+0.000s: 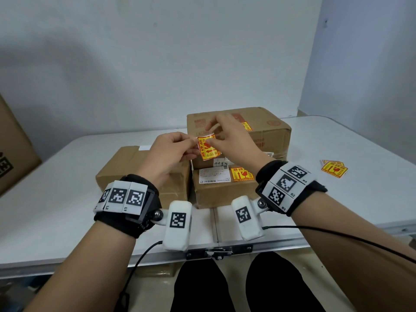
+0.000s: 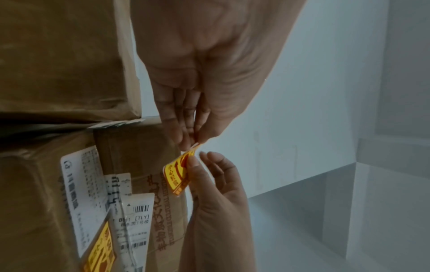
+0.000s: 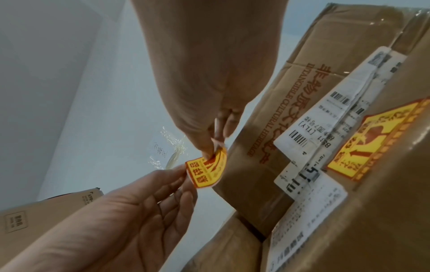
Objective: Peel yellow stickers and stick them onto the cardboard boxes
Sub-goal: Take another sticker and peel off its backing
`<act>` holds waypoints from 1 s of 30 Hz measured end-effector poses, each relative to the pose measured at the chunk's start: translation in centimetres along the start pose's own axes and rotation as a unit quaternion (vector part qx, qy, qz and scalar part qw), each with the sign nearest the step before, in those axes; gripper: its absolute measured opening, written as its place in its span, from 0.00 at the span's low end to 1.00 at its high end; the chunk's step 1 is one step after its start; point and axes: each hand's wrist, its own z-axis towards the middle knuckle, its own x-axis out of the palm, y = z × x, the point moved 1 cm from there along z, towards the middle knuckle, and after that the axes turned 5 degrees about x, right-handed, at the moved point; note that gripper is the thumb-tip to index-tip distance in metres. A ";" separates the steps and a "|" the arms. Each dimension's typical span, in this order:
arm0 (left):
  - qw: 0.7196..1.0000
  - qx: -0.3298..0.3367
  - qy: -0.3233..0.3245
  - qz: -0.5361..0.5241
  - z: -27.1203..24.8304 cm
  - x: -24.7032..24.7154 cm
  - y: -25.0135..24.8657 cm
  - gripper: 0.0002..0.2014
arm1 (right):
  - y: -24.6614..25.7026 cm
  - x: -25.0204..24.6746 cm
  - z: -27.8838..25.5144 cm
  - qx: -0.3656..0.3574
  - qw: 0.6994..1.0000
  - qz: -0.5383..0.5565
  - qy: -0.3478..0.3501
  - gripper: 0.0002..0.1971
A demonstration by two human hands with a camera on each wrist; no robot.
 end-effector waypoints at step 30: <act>0.999 0.010 0.000 -0.031 -0.3 1.6 0.4 0.04 | 1.0 -0.7 -1.0 0.064 0.996 -0.008 0.056 0.09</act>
